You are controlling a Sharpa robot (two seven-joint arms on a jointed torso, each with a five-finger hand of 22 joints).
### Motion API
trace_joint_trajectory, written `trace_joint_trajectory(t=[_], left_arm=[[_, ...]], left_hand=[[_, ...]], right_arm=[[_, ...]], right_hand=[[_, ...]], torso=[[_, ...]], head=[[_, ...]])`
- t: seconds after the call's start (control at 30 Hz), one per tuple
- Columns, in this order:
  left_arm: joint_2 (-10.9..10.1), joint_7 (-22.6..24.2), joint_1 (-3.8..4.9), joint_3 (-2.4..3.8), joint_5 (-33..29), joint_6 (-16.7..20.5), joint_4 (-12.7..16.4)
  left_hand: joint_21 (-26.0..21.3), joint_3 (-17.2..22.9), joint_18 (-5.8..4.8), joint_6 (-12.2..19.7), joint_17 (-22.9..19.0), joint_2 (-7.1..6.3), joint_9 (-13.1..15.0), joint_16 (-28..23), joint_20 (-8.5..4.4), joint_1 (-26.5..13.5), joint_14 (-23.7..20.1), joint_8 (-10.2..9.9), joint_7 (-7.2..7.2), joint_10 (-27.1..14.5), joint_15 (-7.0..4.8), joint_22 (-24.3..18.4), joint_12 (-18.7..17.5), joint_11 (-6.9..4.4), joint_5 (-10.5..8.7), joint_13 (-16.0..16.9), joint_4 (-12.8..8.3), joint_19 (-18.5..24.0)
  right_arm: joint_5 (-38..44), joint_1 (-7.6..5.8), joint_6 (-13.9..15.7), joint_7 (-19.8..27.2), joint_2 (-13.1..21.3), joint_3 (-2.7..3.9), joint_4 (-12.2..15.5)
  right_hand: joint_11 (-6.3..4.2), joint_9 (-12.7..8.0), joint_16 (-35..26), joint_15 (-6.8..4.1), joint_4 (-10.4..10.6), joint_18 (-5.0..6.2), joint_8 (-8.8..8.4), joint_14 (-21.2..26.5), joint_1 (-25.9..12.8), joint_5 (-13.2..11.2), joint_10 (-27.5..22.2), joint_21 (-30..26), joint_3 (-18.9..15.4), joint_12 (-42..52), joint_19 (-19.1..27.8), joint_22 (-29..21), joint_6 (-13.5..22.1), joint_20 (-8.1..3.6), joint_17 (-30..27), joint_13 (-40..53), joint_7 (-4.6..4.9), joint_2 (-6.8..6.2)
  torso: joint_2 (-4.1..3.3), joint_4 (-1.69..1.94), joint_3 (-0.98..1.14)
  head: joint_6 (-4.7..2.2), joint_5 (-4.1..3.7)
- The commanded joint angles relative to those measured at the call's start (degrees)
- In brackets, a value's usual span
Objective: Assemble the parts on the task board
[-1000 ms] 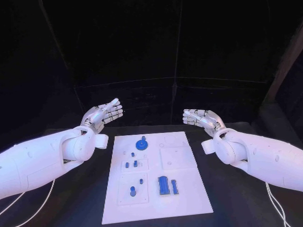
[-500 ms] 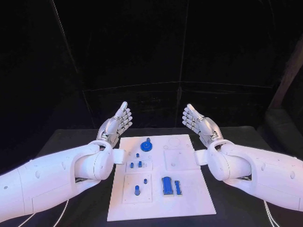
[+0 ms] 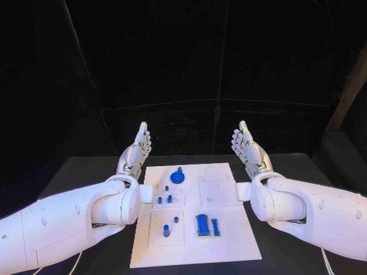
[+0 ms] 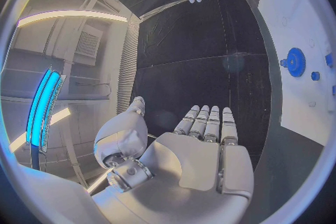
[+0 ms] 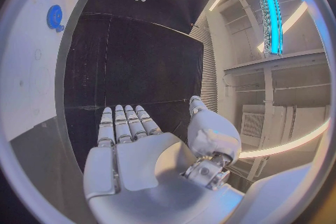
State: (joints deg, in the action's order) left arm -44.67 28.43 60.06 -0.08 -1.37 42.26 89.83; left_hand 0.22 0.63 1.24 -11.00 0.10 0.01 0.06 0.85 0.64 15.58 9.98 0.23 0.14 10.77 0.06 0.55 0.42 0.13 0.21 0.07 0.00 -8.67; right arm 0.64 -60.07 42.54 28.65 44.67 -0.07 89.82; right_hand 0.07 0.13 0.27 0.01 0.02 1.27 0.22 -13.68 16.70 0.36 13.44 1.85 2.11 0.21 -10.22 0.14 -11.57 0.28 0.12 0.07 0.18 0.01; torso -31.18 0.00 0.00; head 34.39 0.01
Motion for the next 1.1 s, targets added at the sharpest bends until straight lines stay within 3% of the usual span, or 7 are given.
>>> trace_joint_trajectory(t=[0.03, 0.47, 0.5, 0.53, 0.6, 0.73, 1.1], left_arm=[[0.0, 1.4, 0.10, 0.08, 1.4, 1.9, 0.1], [0.0, 1.4, 0.10, 0.08, 1.4, 1.9, 0.1], [0.0, 1.4, 0.10, 0.08, 1.4, 1.9, 0.1], [0.0, 1.4, 0.10, 0.08, 1.4, 1.9, 0.1], [0.0, 1.4, 0.10, 0.08, 1.4, 1.9, 0.1], [0.0, 1.4, 0.10, 0.08, 1.4, 1.9, 0.1], [0.0, 1.4, 0.10, 0.08, 1.4, 1.9, 0.1]], left_hand=[[-0.2, -0.6, -1.24, 3.6, -0.1, -0.01, -0.1, -0.9, -0.64, -5.1, -3.3, -0.2, -0.14, -3.5, -0.06, -0.6, -0.4, -0.13, -0.21, -0.1, 0.0, 2.9], [-0.2, -0.6, -1.24, 6.4, -0.1, -0.01, -0.1, -0.9, -0.64, -9.3, -5.8, -0.2, -0.14, -6.4, -0.06, -0.6, -0.4, -0.13, -0.21, -0.1, 0.0, 8.7], [-0.2, -0.6, -1.24, 6.7, -0.1, -0.01, -0.1, -0.9, -0.64, -9.6, -10.0, -0.2, -0.14, -6.6, -0.06, -0.6, -0.4, -0.13, -0.21, -0.1, 0.0, 8.7], [-0.2, -0.6, -1.24, 6.8, -0.1, -0.01, -0.1, -0.9, -0.64, -9.7, -10.0, -0.2, -0.14, -6.6, -0.06, -0.6, -0.4, -0.13, -0.21, -0.1, 0.0, 8.7], [-0.2, -0.6, -1.24, 11.0, -0.1, -0.01, -0.1, -0.9, -0.64, -10.1, -10.0, -0.2, -0.14, -10.8, -0.06, -0.6, -0.4, -0.13, -0.21, -0.1, 0.0, 8.7], [-0.2, -0.6, -1.24, 11.0, -0.1, -0.01, -0.1, -0.9, -0.64, -15.6, -10.0, -0.2, -0.14, -10.8, -0.06, -0.6, -0.4, -0.13, -0.21, -0.1, 0.0, 8.7], [-0.2, -0.6, -1.24, 11.0, -0.1, -0.01, -0.1, -0.9, -0.64, -15.6, -10.0, -0.2, -0.14, -10.8, -0.06, -0.6, -0.4, -0.13, -0.21, -0.1, 0.0, 8.7]], right_arm=[[-0.6, -0.09, 1.6, 1.1, 0.0, 0.07, 0.1], [-0.6, -0.09, 1.6, 1.1, 0.0, 0.07, 0.1], [-0.6, -0.09, 1.6, 1.1, 0.0, 0.07, 0.1], [-0.6, -0.09, 1.6, 1.1, 0.0, 0.07, 0.1], [-0.6, -0.09, 1.6, 1.1, 0.0, 0.07, 0.1], [-0.6, -0.09, 1.6, 1.1, 0.0, 0.07, 0.1], [-0.6, -0.09, 1.6, 1.1, 0.0, 0.07, 0.1]], right_hand=[[-0.07, -0.1, -0.3, -0.01, 0.0, -1.27, -0.22, 4.4, -5.4, -0.4, -4.4, -1.8, -2.1, -0.2, 3.4, -0.1, 3.8, -0.28, -0.1, -0.1, -0.18, -0.01], [-0.07, -0.1, -0.3, -0.01, 0.0, -1.27, -0.22, 8.2, -9.9, -0.4, -8.0, -1.8, -2.1, -0.2, 6.0, -0.1, 6.8, -0.28, -0.1, -0.1, -0.18, -0.01], [-0.07, -0.1, -0.3, -0.01, 0.0, -1.27, -0.22, 8.4, -10.2, -0.4, -8.2, -1.8, -2.1, -0.2, 6.1, -0.1, 7.1, -0.28, -0.1, -0.1, -0.18, -0.01], [-0.07, -0.1, -0.3, -0.01, 0.0, -1.27, -0.22, 9.3, -11.4, -0.4, -9.3, -1.8, -2.1, -0.2, 10.2, -0.1, 11.6, -0.28, -0.1, -0.1, -0.18, -0.01], [-0.07, -0.1, -0.3, -0.01, 0.0, -1.27, -0.22, 13.7, -16.7, -0.4, -13.4, -1.8, -2.1, -0.2, 10.2, -0.1, 11.6, -0.28, -0.1, -0.1, -0.18, -0.01], [-0.07, -0.1, -0.3, -0.01, 0.0, -1.27, -0.22, 13.7, -16.7, -0.4, -13.4, -1.8, -2.1, -0.2, 10.2, -0.1, 11.6, -0.28, -0.1, -0.1, -0.18, -0.01], [-0.07, -0.1, -0.3, -0.01, 0.0, -1.27, -0.22, 13.7, -16.7, -0.4, -13.4, -1.8, -2.1, -0.2, 10.2, -0.1, 11.6, -0.28, -0.1, -0.1, -0.18, -0.01]], torso=[[0.00, 0.00, 0.00], [0.00, 0.00, 0.00], [0.00, 0.00, 0.00], [0.00, 0.00, 0.00], [0.00, 0.00, 0.00], [0.00, 0.00, 0.00], [0.00, 0.00, 0.00]], head=[[-0.01, -0.01], [-0.01, -0.01], [-0.01, -0.01], [-0.01, -0.01], [-0.01, -0.01], [-0.01, -0.01], [-0.01, -0.01]])
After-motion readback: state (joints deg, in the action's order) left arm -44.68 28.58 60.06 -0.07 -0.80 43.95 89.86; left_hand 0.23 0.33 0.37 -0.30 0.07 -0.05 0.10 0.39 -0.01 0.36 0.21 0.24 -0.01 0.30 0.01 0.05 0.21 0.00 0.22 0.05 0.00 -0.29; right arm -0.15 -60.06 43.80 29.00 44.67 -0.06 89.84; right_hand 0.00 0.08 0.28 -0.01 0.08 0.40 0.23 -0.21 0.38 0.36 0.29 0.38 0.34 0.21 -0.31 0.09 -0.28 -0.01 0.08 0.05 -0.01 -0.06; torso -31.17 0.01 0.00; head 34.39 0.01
